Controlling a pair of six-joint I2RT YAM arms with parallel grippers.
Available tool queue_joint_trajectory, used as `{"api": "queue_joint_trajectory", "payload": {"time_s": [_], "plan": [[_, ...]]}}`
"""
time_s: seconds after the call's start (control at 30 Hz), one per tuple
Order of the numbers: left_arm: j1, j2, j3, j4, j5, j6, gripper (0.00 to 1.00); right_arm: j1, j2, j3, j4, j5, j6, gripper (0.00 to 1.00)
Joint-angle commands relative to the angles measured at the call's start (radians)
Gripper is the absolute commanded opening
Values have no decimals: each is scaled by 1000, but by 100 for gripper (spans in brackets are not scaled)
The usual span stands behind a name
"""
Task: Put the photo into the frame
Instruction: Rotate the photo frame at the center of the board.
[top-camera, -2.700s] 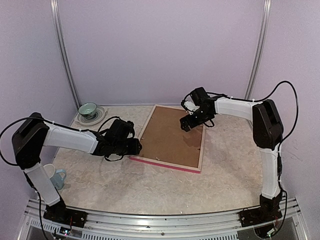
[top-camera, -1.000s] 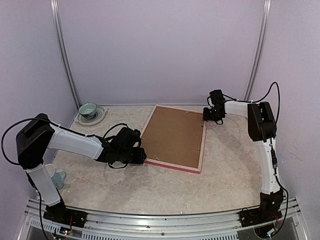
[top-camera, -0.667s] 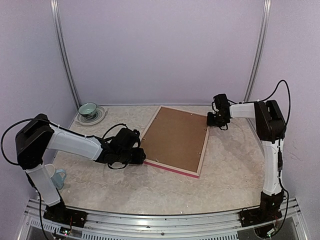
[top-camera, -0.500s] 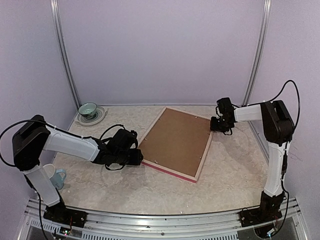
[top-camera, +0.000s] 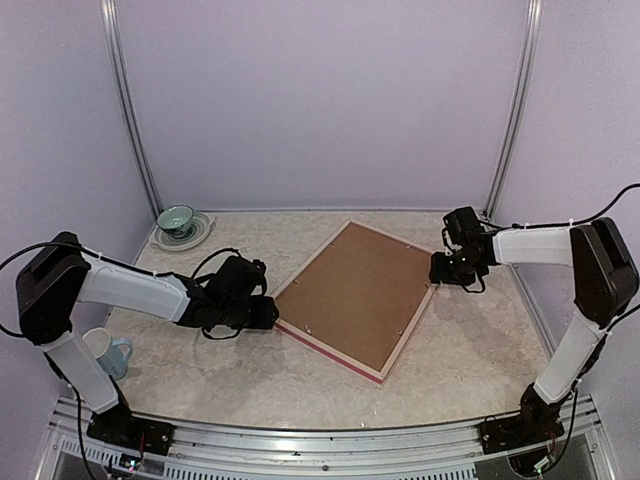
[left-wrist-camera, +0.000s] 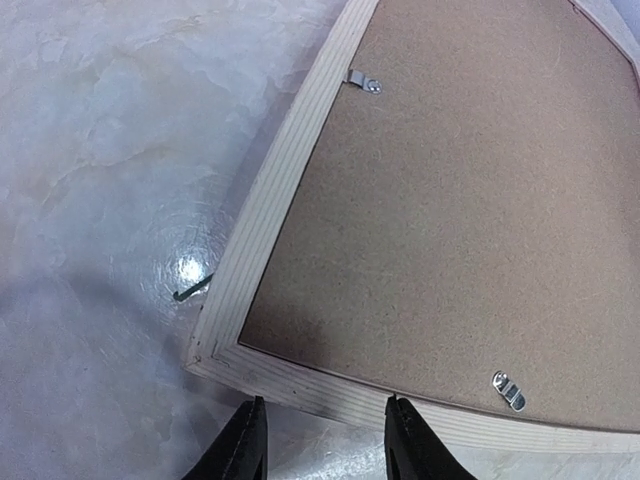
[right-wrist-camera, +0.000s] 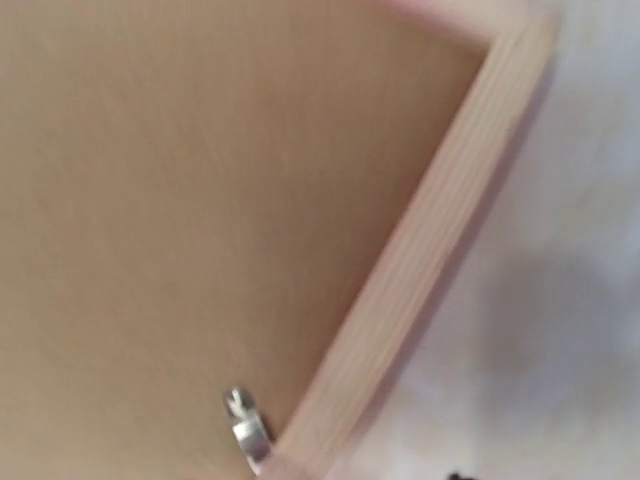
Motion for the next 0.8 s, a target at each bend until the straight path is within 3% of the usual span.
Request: {"api": "queue_joint_trajectory", "payload": {"time_s": [0.0, 0.2, 0.53, 0.77], "plan": [[2, 21, 16, -1, 32, -2, 41, -63, -9, 152, -39, -24, -51, 62], [0, 46, 13, -7, 46, -4, 40, -133, 147, 395, -61, -90, -141, 79], [-12, -24, -55, 24, 82, -19, 39, -230, 443, 683, -79, -224, -177, 85], [-10, 27, -44, 59, 93, -38, 43, -247, 548, 733, -87, -366, -189, 85]]}}
